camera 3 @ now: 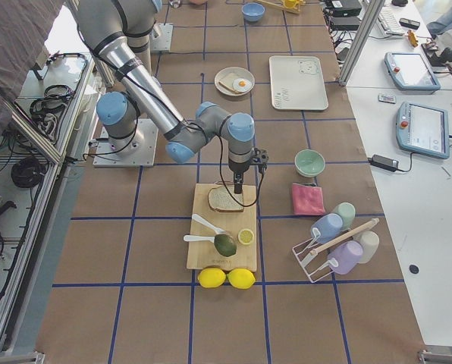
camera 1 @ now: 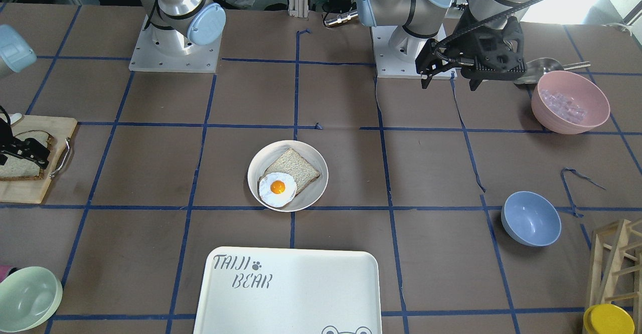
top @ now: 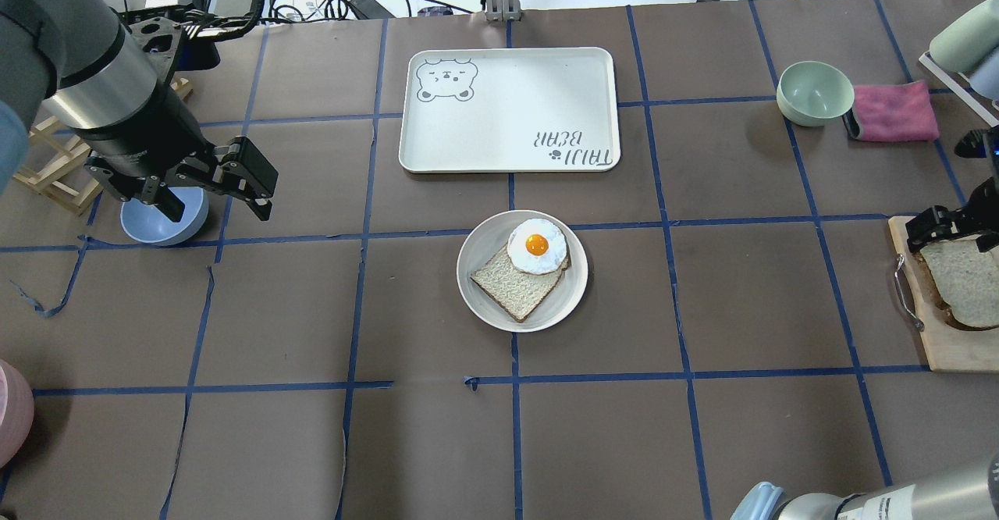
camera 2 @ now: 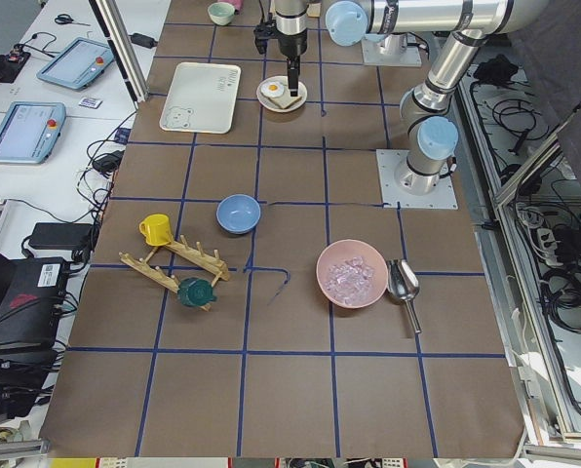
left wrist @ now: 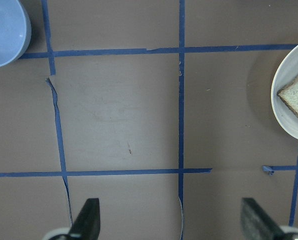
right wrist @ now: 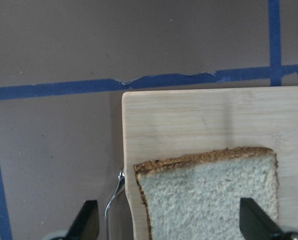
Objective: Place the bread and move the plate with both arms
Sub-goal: 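Lower the right gripper and grasp the bread slice on the cutting board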
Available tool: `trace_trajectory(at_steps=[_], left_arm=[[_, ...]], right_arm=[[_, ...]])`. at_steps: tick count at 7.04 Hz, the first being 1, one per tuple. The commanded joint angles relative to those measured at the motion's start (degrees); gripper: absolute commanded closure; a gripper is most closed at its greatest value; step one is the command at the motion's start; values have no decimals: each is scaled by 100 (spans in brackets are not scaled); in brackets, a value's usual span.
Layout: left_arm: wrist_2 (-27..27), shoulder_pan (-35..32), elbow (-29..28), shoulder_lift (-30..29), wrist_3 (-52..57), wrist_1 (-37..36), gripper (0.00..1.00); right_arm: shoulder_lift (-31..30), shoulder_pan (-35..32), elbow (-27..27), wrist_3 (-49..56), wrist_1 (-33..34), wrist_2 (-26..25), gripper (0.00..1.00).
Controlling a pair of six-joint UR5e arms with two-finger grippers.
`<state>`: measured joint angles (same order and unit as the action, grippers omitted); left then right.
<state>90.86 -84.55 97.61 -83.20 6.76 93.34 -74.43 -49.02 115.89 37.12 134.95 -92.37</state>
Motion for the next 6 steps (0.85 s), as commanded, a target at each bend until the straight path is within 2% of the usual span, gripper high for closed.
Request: trace_trajectory(at_steps=[1,2,4,6], left_arm=[[11,0,4,5,0,0,0],[2,0,21,-3,0,0,0],[2,0,13,5,0,8,0],[-6,0,21,5,9,0,0]], right_arm=[[165,24,12,146,58,-227,10],[192,24,21,137,23,-368,15],[271,15,21,164,-3,-536,18],[280,24,47,164,-12,-720,29]])
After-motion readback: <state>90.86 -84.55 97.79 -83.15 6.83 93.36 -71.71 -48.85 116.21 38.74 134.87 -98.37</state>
